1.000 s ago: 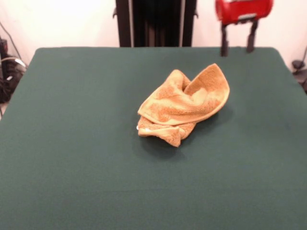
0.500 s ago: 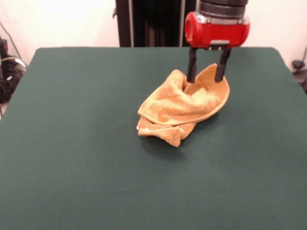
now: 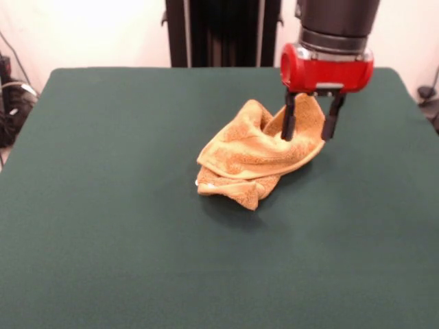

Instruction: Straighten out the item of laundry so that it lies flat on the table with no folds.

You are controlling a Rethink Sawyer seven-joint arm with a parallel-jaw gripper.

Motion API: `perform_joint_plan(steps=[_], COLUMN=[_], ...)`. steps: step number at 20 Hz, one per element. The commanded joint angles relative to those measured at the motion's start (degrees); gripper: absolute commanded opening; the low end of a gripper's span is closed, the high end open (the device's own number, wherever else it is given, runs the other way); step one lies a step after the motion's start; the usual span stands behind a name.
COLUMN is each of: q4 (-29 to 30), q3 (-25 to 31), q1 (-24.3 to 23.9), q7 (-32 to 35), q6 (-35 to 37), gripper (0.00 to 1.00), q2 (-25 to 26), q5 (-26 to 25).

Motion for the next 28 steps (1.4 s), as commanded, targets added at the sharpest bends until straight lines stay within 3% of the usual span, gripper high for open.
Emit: perform_joint_plan(steps=[1,9,18,22,28], q4=[-4.58,-4.66,3.03,4.45,3.68], q3=[13.80,17.34,22.29,21.23,23.01], q1=[-0.08,-0.95,-1.14,-1.33,-3.95], q7=[28.51,30.85,26.25,28.18,26.03], q6=[0.37,-2.85,-8.66,-6.78,-5.53], gripper=[1.00,1.00,1.00,1.00,1.00], q2=[3.75,4.50,1.17,-0.52,-1.94], q5=[-8.01,-10.45,-9.89,-13.00,-15.15])
